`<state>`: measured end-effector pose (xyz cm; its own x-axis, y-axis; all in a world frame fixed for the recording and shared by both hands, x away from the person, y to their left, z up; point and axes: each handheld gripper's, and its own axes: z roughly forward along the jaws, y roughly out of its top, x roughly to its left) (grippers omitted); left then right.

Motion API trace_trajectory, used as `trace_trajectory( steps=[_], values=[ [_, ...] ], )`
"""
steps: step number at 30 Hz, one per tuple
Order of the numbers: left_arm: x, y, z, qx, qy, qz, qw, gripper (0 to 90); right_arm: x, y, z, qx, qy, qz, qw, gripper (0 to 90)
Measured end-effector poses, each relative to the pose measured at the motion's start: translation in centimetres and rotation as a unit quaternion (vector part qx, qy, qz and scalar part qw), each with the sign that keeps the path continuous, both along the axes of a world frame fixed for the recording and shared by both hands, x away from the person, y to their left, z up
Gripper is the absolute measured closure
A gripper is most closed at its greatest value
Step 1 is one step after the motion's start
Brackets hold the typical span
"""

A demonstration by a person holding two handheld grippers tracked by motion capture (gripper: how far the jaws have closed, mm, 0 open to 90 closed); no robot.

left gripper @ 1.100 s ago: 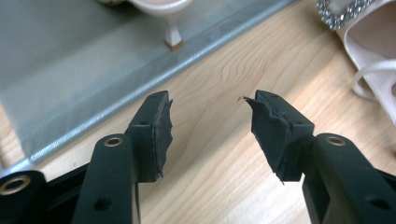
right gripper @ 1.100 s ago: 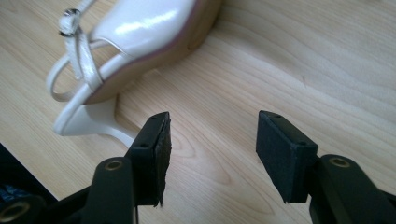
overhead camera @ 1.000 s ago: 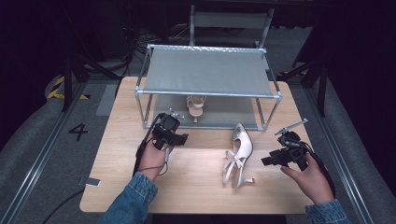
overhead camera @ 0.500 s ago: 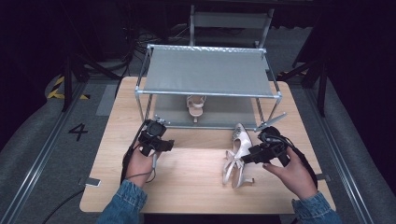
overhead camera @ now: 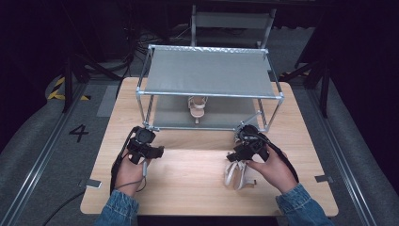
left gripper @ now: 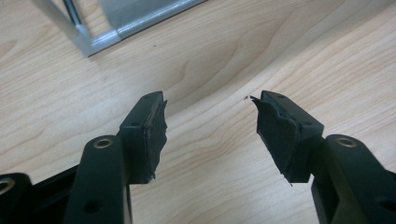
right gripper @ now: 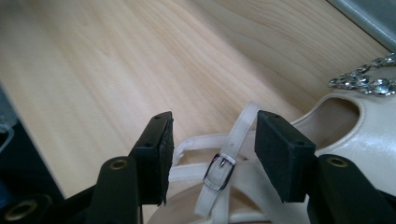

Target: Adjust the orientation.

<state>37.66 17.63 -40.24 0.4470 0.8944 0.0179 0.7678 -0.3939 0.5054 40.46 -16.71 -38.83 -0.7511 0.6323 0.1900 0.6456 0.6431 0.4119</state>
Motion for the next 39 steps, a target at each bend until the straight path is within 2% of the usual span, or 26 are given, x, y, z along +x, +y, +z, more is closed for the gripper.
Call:
trace_trajectory(
  steps=[9,13,15,17,19,20,26,29,34,39],
  values=[
    [-0.3,1.2,-0.5,0.006,0.007,0.015,0.9998,41.9,1.5,1.7,-2.2,-0.03,0.018,-0.016,0.9993,57.4],
    [-0.2,1.1,-0.6,0.007,0.008,0.015,0.9998,41.8,1.6,1.8,-2.6,-0.049,0.015,-0.019,0.9985,68.8],
    [-0.1,1.0,-0.7,0.006,0.011,0.013,0.9998,41.8,1.4,1.8,-2.6,-0.051,0.007,-0.017,0.9985,75.9],
    [0.0,0.9,-0.8,0.008,0.01,0.013,0.9998,41.8,1.1,1.7,-2.4,-0.048,-0.004,-0.011,0.9988,81.0],
    [0.0,0.9,-0.8,0.008,0.012,0.011,0.9998,41.8,0.9,1.7,-2.2,-0.048,-0.009,-0.011,0.9987,81.1],
    [0.1,0.9,-0.8,0.008,0.013,0.01,0.9998,41.8,0.5,1.6,-1.7,-0.046,-0.021,-0.01,0.9987,81.3],
    [0.5,0.9,-0.8,0.004,0.013,0.01,0.9999,41.8,-0.3,0.8,-0.3,-0.035,-0.036,-0.014,0.9986,81.4],
    [0.8,0.6,-0.9,0.005,0.014,0.006,0.9999,41.8,-1.1,-0.3,0.8,-0.026,-0.05,-0.024,0.9981,81.4],
    [1.4,-0.2,-0.8,0.006,0.016,-0.003,0.9998,41.8,-1.7,-1.7,1.8,-0.015,-0.059,-0.038,0.9974,81.4],
    [2.0,-1.0,-1.0,0.009,0.022,-0.012,0.9996,41.7,-2.2,-4.1,2.5,-0.006,-0.067,-0.058,0.996,81.4]
  ],
)
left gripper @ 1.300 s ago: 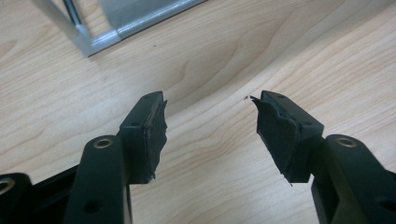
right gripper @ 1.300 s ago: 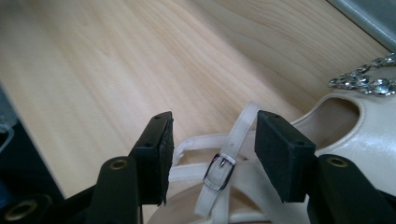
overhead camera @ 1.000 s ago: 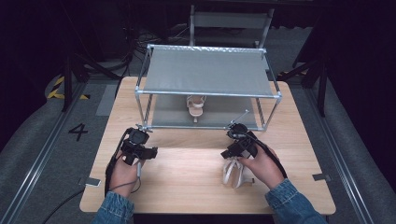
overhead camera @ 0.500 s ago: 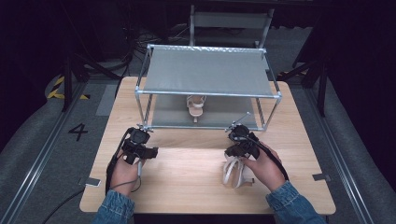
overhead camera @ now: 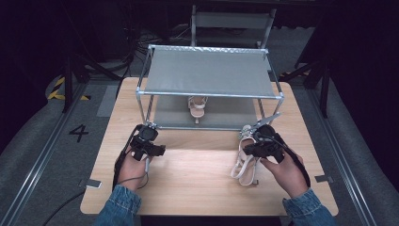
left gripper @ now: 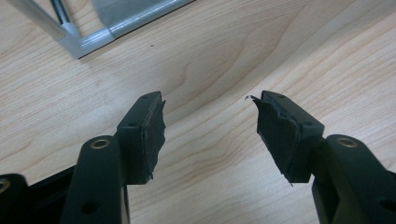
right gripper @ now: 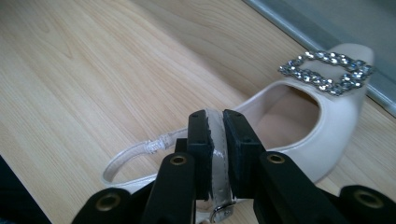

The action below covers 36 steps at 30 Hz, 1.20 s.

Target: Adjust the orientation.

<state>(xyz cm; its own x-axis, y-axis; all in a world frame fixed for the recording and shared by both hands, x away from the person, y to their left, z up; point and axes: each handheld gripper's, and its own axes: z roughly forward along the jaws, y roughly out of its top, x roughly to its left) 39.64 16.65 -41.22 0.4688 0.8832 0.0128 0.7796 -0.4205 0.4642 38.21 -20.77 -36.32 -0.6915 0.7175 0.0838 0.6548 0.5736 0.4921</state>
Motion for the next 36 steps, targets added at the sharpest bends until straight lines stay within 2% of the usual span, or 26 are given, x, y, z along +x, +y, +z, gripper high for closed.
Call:
trace_trajectory(
  steps=[3,6,11,13,16,19,32,34,36],
  values=[
    [0.3,-0.4,0.1,-0.001,0.0,-0.005,1.0,41.7,0.0,-1.8,0.2,0.005,-0.001,-0.02,0.9998,81.4],
    [0.5,-0.6,0.1,0.001,-0.003,-0.01,0.9999,41.6,0.0,-2.6,0.1,0.006,0.003,-0.028,0.9996,81.4],
    [0.9,-0.9,0.1,0.0,-0.001,-0.016,0.9999,41.6,0.5,-4.9,-0.9,0.002,0.02,-0.061,0.998,81.3],
    [1.0,-1.0,0.0,-0.003,0.002,-0.013,0.9999,41.6,0.6,-5.4,-1.2,0.009,0.024,-0.065,0.9976,81.4],
    [1.2,-1.0,0.0,0.0,0.001,-0.02,0.9998,41.6,0.8,-6.2,-1.3,0.017,0.024,-0.071,0.997,81.5],
    [1.3,-1.2,0.0,-0.003,0.003,-0.015,0.9999,41.6,0.8,-6.5,-1.3,0.019,0.024,-0.073,0.9969,81.5],
    [1.7,-1.8,0.0,0.0,0.004,-0.024,0.9997,41.6,1.3,-7.7,-1.6,0.022,0.015,-0.091,0.9955,81.2],
    [1.7,-1.7,0.0,-0.002,0.006,-0.022,0.9997,41.6,1.2,-7.6,-1.6,0.022,0.016,-0.09,0.9956,77.3],
    [1.8,-1.7,0.0,0.0,0.002,-0.025,0.9997,41.6,1.2,-7.6,-1.6,0.023,0.023,-0.093,0.9951,66.9]
  ],
)
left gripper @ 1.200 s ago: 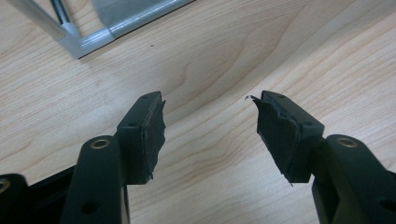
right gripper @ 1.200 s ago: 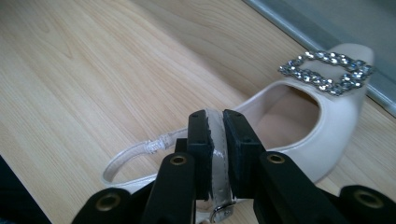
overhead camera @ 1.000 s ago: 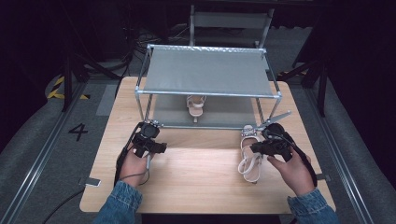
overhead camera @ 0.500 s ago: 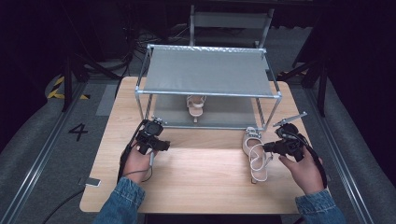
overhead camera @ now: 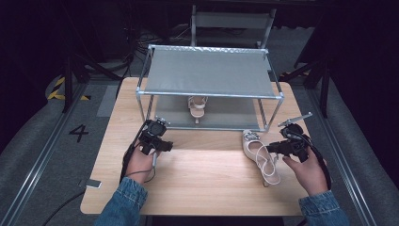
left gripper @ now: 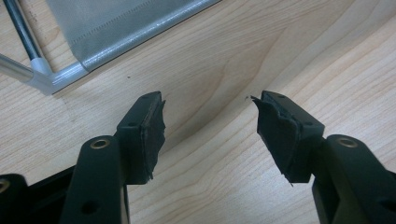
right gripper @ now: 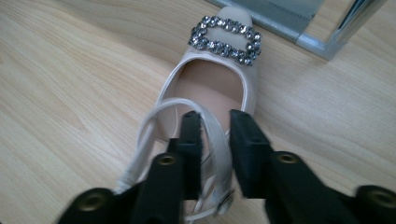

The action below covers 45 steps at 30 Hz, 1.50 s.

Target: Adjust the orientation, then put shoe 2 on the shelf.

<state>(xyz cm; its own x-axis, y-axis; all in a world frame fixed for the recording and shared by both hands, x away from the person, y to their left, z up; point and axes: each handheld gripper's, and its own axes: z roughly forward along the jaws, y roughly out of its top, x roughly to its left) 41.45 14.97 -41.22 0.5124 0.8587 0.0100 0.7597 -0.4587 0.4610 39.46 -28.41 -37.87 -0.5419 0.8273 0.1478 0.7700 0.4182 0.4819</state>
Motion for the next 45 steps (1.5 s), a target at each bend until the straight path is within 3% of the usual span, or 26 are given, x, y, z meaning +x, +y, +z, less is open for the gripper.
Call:
trace_trajectory(
  steps=[2,6,10,14,19,27,33,36,41,45],
  values=[
    [0.0,0.0,0.0,-0.001,0.001,0.002,1.0,41.5,-0.3,-0.1,0.4,0.003,-0.005,-0.009,0.9999,59.0],
    [0.1,0.2,0.1,-0.003,0.002,0.005,1.0,41.4,-1.0,0.3,1.5,0.018,-0.017,-0.001,0.9997,55.2],
    [0.1,0.2,0.1,-0.01,0.006,0.008,0.9999,41.8,-1.8,1.8,1.8,0.025,-0.002,0.024,0.9994,54.5],
    [0.1,0.2,0.1,-0.011,0.009,0.01,0.9998,41.7,-1.6,3.2,1.0,0.017,0.013,0.037,0.9991,51.7],
    [0.0,0.5,0.0,-0.009,0.008,0.011,0.9999,41.2,-0.7,4.1,-0.9,0.004,0.036,0.033,0.9988,50.8],
    [-0.4,1.5,-0.2,-0.009,0.014,0.016,0.9997,41.1,0.5,5.4,-2.8,-0.028,0.05,0.057,0.9968,58.9],
    [-0.9,2.3,-0.4,-0.011,0.014,0.037,0.9992,41.3,1.3,6.3,-3.9,-0.038,0.064,0.057,0.9956,62.3],
    [-1.1,2.6,-0.5,-0.005,0.015,0.045,0.9989,40.7,1.4,6.9,-4.3,-0.054,0.063,0.056,0.995,65.0],
    [-1.5,3.3,-0.8,0.001,0.016,0.058,0.9982,34.8,1.6,7.1,-4.5,-0.07,0.058,0.05,0.9946,75.8],
    [-1.7,3.8,-0.9,-0.001,0.02,0.075,0.997,22.0,1.4,7.1,-4.4,-0.092,0.04,0.049,0.9937,83.5]
  ],
)
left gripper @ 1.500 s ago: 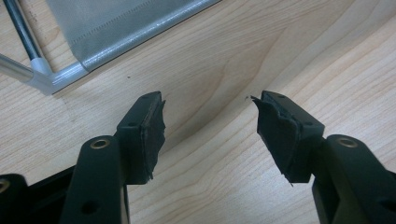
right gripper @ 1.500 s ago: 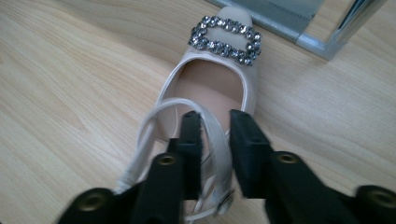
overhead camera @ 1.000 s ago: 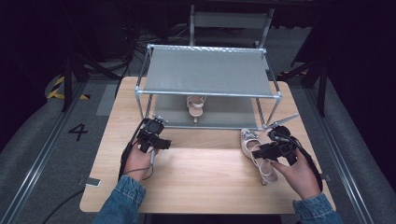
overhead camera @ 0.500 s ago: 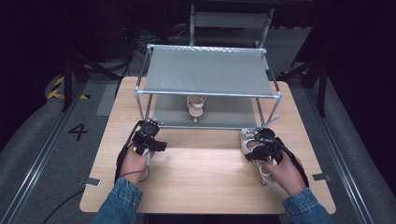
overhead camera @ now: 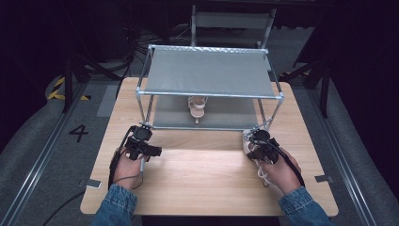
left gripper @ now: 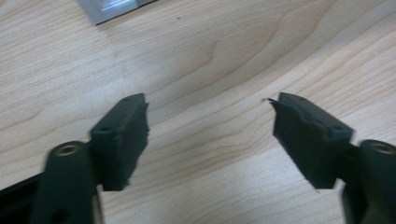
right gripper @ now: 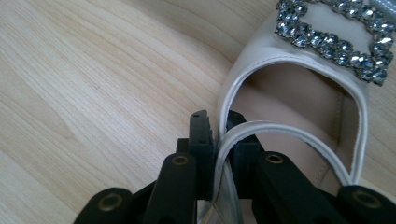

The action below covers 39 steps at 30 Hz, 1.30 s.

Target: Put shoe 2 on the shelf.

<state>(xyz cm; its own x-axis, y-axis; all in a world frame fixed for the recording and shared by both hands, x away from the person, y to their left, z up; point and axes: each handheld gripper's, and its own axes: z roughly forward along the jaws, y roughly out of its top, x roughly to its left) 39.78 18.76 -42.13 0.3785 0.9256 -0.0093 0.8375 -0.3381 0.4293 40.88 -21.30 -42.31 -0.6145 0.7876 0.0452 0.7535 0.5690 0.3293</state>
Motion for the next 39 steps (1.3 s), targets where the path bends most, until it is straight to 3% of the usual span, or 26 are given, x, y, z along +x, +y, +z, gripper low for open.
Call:
trace_trajectory(
  steps=[2,5,10,19,27,39],
  values=[
    [-0.1,0.2,-0.1,0.004,0.002,0.002,1.0,15.7,-0.1,0.0,0.0,-0.003,-0.004,0.001,1.0,84.1],
    [-0.2,0.6,-0.1,-0.012,0.014,-0.007,0.9998,15.9,-0.3,0.0,0.2,-0.008,-0.011,-0.001,0.9999,84.6],
    [-0.6,1.2,-0.3,-0.012,0.026,-0.008,0.9996,16.9,-0.4,0.2,1.0,-0.03,-0.036,-0.008,0.9989,84.8],
    [-1.2,2.3,-0.8,-0.005,0.037,0.01,0.9992,17.3,0.5,0.5,3.3,0.009,-0.057,-0.006,0.9983,85.0],
    [-1.6,3.3,-0.8,0.002,0.04,0.027,0.9988,16.9,2.4,2.2,5.4,0.01,-0.072,0.01,0.9973,85.0],
    [-1.7,4.0,-0.9,0.002,0.04,0.034,0.9986,16.9,5.7,5.2,4.8,-0.004,-0.083,0.025,0.9962,85.0]
  ],
)
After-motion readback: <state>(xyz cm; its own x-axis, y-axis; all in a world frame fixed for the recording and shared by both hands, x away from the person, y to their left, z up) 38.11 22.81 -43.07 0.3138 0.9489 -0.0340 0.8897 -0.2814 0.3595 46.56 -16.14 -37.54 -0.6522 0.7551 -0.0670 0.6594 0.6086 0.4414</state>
